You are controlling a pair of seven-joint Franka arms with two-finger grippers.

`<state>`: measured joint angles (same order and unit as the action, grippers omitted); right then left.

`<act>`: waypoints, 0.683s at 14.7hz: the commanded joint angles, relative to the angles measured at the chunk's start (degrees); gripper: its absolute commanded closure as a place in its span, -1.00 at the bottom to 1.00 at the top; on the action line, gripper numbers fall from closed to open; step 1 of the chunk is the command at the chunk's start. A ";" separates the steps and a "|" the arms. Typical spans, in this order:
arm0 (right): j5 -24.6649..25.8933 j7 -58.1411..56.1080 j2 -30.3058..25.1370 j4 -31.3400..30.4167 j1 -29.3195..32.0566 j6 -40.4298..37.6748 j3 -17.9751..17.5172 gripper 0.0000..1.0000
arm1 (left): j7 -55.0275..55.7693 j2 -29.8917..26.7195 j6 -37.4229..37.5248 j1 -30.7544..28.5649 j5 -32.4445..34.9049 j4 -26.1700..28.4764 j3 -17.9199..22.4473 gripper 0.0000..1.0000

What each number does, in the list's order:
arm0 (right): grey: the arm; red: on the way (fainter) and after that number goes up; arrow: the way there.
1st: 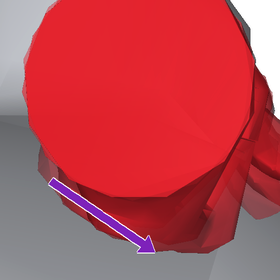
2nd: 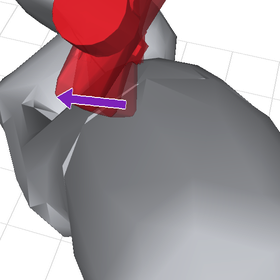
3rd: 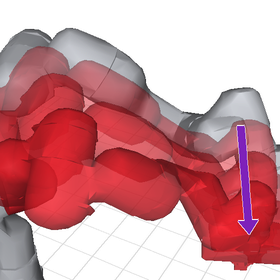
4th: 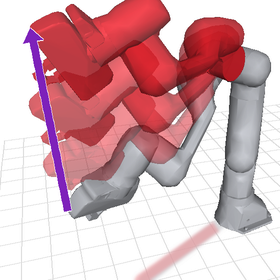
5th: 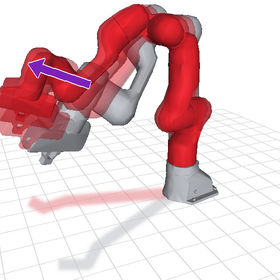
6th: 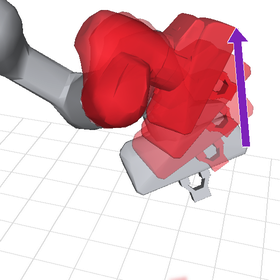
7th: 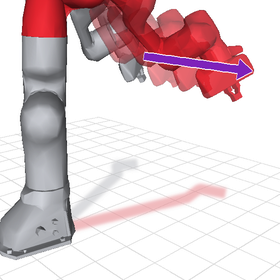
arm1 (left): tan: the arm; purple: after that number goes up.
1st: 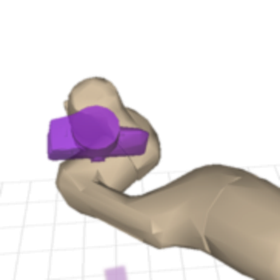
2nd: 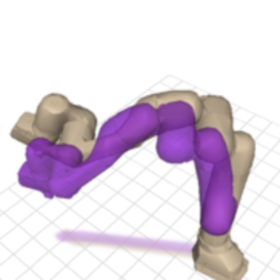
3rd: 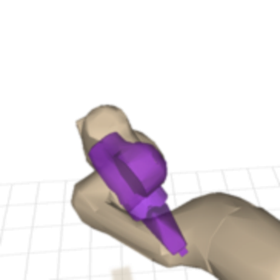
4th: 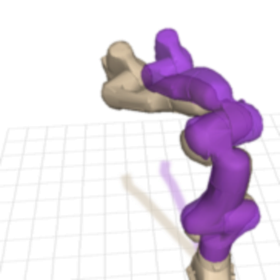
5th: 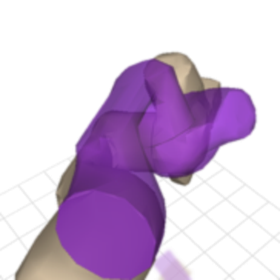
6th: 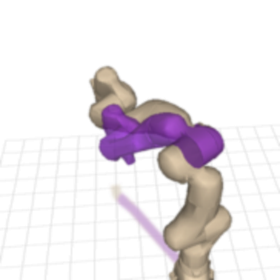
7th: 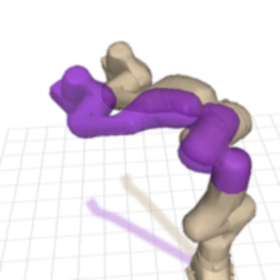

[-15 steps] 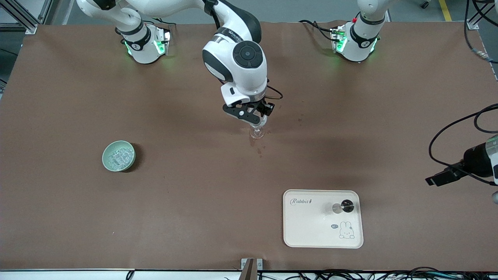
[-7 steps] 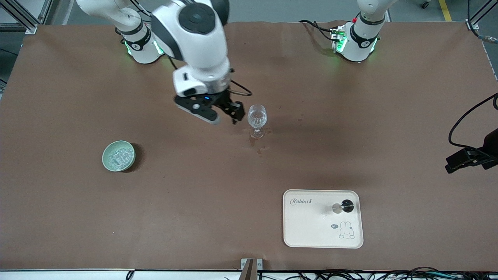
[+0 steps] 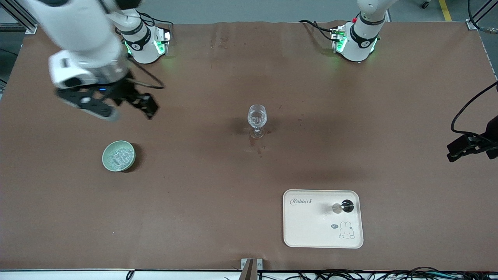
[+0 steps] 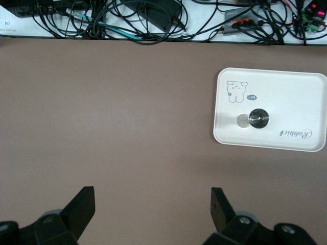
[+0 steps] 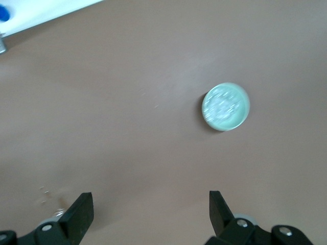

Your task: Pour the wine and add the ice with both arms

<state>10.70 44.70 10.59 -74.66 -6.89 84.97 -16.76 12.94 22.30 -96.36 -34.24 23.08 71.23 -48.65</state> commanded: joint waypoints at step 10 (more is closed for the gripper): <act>-6.92 -35.38 -7.67 -7.32 5.83 -2.62 20.10 -1.00 | -7.47 -6.99 5.74 -1.19 -8.83 1.28 3.71 -1.00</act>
<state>4.56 10.76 7.01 -76.55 -1.61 81.60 3.33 9.71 18.90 -91.43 -35.39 17.08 71.28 -48.53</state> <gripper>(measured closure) 0.000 0.000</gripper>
